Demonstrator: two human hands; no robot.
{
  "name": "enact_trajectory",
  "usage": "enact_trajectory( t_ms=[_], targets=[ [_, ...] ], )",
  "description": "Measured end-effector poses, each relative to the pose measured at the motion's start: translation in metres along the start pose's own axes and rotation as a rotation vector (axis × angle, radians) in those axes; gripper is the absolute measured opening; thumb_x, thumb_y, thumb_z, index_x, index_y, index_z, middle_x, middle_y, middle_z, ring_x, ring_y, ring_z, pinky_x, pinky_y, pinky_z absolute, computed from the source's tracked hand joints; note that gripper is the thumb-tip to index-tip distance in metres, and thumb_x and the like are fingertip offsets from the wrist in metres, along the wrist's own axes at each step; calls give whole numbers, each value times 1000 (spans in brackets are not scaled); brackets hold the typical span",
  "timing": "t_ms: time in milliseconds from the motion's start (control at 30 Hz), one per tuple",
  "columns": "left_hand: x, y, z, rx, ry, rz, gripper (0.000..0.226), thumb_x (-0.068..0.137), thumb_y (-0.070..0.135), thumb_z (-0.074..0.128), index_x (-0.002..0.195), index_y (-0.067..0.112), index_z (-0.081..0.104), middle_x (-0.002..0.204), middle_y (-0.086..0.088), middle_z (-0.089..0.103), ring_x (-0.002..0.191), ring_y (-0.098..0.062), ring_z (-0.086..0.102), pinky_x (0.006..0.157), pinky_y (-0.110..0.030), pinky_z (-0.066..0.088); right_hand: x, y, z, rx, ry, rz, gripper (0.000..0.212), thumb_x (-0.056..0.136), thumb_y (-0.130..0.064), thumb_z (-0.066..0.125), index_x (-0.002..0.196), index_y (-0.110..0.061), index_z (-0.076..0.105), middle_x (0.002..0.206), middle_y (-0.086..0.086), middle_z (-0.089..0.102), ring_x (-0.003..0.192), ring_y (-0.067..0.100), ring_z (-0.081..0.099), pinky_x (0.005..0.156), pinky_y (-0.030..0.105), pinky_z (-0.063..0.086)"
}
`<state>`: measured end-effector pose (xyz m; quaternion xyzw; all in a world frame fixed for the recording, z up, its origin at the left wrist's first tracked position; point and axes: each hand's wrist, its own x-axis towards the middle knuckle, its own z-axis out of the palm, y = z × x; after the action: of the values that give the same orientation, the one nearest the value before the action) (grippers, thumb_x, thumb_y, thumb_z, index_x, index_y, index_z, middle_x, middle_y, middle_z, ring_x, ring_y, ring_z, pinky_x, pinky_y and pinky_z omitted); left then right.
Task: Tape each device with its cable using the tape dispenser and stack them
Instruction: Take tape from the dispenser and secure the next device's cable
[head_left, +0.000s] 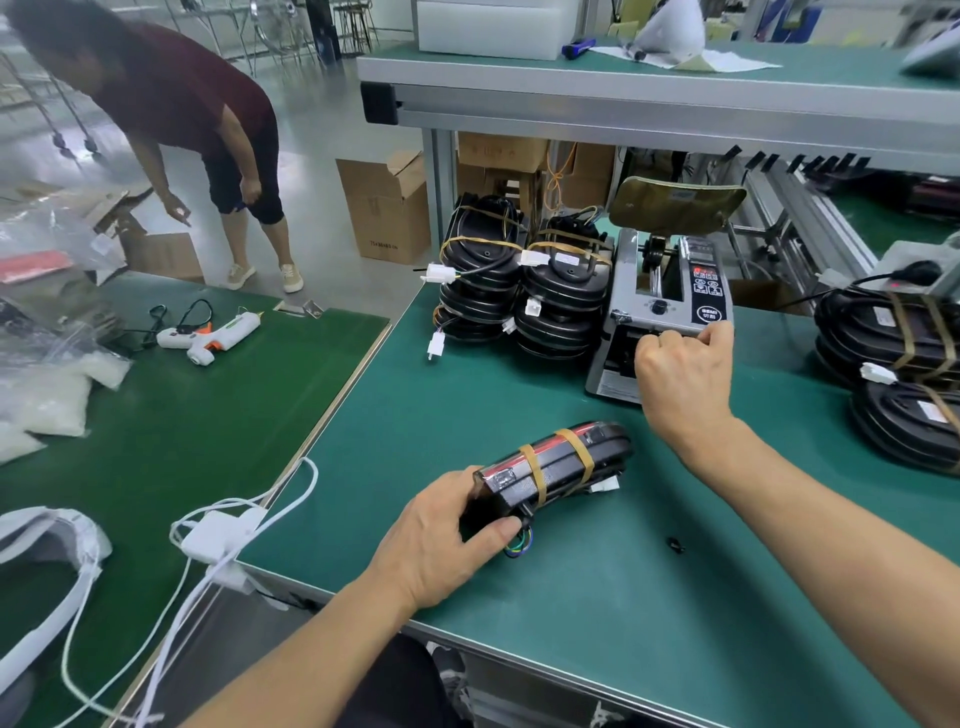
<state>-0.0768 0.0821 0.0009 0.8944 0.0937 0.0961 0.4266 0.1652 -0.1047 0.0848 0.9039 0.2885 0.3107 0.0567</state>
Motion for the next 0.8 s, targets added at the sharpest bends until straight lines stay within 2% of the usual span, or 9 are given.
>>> enact_trajectory(
  t_ms=[167, 300, 367, 433, 533, 633, 667, 733, 800],
  targets=[
    [1, -3, 1, 18, 9, 21, 42, 89, 69, 58, 126, 52, 51, 115, 17, 69, 108, -6, 64, 98, -37, 54, 3, 2, -7, -13, -5, -79, 38, 55, 25, 55, 61, -10, 40, 50, 13, 50, 47, 21, 34, 78, 43, 42],
    [1, -5, 2, 17, 14, 27, 39, 88, 70, 57, 123, 53, 50, 114, 15, 69, 108, -7, 64, 98, -37, 54, 1, 3, -6, -14, 1, -71, 40, 54, 26, 57, 62, -10, 38, 50, 12, 47, 45, 19, 32, 76, 42, 40],
    [1, -6, 3, 16, 18, 31, 39, 88, 70, 58, 122, 53, 50, 114, 15, 69, 108, -7, 64, 97, -36, 54, 0, 5, -4, -7, 46, -31, 39, 55, 24, 57, 62, -9, 38, 50, 12, 45, 45, 20, 33, 73, 40, 37],
    [2, -7, 2, 18, 18, 39, 39, 89, 70, 58, 124, 55, 48, 114, 17, 69, 107, -4, 63, 97, -33, 53, -8, 11, 0, 42, 105, 83, 31, 64, 17, 61, 61, -9, 46, 52, 11, 50, 44, 25, 38, 72, 40, 38],
    [1, -5, 2, 14, 23, 40, 42, 88, 71, 58, 126, 56, 47, 115, 18, 69, 109, -3, 63, 98, -31, 53, -30, 22, 7, 298, 193, 257, 17, 85, -1, 67, 71, -10, 64, 68, 9, 67, 56, 32, 52, 78, 42, 36],
    [1, -5, 2, 3, 21, 38, 43, 89, 69, 59, 128, 52, 51, 118, 16, 70, 111, -7, 65, 100, -34, 53, -53, 24, -3, 672, 131, 408, 12, 87, -11, 72, 78, -18, 70, 73, -3, 70, 65, 23, 61, 83, 40, 46],
    [1, -5, 2, 0, 18, 38, 43, 89, 68, 60, 128, 51, 52, 118, 16, 70, 112, -7, 65, 100, -35, 53, -58, 23, -8, 800, 116, 489, 12, 88, -15, 72, 78, -22, 70, 71, -9, 69, 66, 16, 62, 81, 35, 50],
    [1, -4, 2, 0, 19, 37, 42, 90, 68, 60, 127, 53, 51, 116, 17, 70, 109, -5, 64, 99, -35, 54, -62, 21, -20, 1024, 98, 629, 14, 90, -21, 71, 77, -27, 70, 68, -15, 68, 63, 2, 59, 71, 15, 48],
    [0, -2, 1, 3, 24, 31, 40, 89, 70, 59, 125, 56, 48, 114, 17, 70, 106, -4, 64, 96, -34, 54, -66, 19, -31, 1209, 100, 689, 15, 91, -23, 73, 78, -28, 72, 66, -18, 68, 60, 0, 55, 63, 7, 43]
  ],
)
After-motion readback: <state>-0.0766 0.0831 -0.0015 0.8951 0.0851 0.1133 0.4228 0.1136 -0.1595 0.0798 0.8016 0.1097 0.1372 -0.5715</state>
